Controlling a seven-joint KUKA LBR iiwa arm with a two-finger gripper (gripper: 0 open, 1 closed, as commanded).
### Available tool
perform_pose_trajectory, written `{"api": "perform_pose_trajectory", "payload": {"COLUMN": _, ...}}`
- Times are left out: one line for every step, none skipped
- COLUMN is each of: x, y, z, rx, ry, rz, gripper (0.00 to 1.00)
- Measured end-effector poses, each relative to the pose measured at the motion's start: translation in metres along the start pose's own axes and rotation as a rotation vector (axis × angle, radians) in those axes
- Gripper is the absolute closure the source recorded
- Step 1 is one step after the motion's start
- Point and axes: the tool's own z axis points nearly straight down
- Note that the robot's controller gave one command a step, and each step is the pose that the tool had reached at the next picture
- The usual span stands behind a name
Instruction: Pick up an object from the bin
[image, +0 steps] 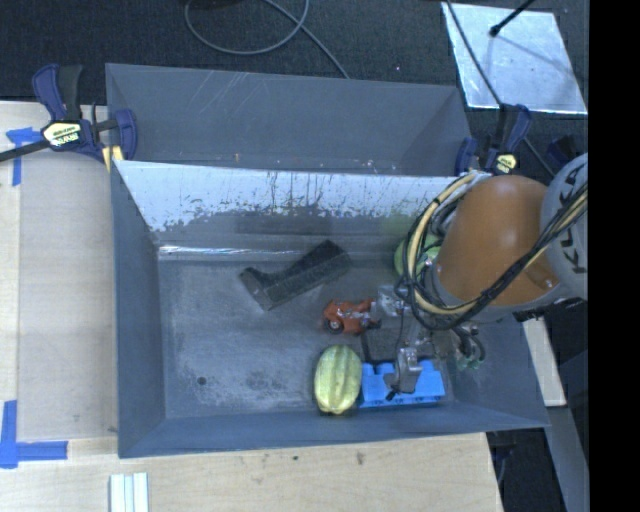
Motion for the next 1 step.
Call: {"api": "perform_pose_trajectory", "payload": {"x": -0.0019, "y": 0.0, "z": -0.0044, "rx": 0.001, "ry": -0.008, "rz": -0.001, "gripper": 0.0}}
